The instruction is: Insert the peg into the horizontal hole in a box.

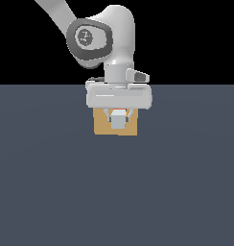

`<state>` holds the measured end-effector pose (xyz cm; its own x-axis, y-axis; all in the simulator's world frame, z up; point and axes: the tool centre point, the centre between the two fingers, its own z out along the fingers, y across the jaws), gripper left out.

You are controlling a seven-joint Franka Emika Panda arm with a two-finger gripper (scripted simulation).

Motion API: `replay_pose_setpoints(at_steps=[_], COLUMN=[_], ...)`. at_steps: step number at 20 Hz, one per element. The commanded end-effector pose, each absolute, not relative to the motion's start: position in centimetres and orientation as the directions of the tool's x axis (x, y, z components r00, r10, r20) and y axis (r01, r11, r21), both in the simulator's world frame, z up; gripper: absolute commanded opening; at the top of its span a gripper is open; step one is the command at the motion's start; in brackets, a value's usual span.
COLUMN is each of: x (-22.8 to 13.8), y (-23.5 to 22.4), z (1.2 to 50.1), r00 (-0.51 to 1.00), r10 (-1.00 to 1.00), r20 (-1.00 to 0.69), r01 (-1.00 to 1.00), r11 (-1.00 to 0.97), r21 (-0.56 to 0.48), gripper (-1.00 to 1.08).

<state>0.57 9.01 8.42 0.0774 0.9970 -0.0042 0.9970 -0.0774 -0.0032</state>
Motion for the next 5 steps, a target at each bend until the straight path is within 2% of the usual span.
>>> replay_pose_setpoints(at_steps=[1, 5], x=[0.80, 0.87], y=[10.08, 9.78], z=[8.57, 8.58], r00=[0.071, 0.071], r10=[0.997, 0.997], r20=[0.000, 0.000], r01=[0.997, 0.997], r11=[-0.071, -0.071], r21=[0.002, 0.002], gripper=[-1.00, -1.00])
